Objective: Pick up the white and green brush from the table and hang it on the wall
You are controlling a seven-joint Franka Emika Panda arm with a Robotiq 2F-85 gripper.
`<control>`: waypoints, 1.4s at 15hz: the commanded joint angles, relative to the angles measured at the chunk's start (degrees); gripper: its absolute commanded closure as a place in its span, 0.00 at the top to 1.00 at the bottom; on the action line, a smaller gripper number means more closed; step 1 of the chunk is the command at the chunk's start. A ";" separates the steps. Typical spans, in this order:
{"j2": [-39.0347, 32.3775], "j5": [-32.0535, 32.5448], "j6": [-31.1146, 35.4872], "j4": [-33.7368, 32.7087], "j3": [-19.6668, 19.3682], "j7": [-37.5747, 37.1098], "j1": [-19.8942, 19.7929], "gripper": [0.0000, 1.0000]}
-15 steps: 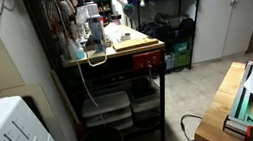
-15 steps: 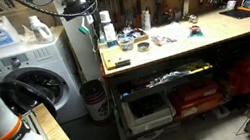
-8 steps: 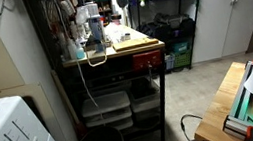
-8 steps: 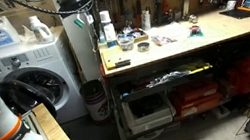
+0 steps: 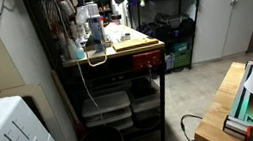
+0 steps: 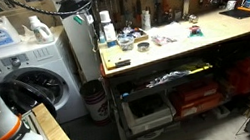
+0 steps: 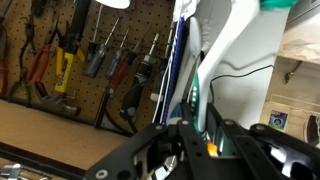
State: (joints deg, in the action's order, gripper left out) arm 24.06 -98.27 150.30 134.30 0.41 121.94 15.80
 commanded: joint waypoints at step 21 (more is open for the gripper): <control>-0.66 -16.39 0.96 -1.55 1.05 8.13 0.20 0.05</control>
State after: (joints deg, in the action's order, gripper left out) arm 25.06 -113.77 150.39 134.95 0.71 129.99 15.80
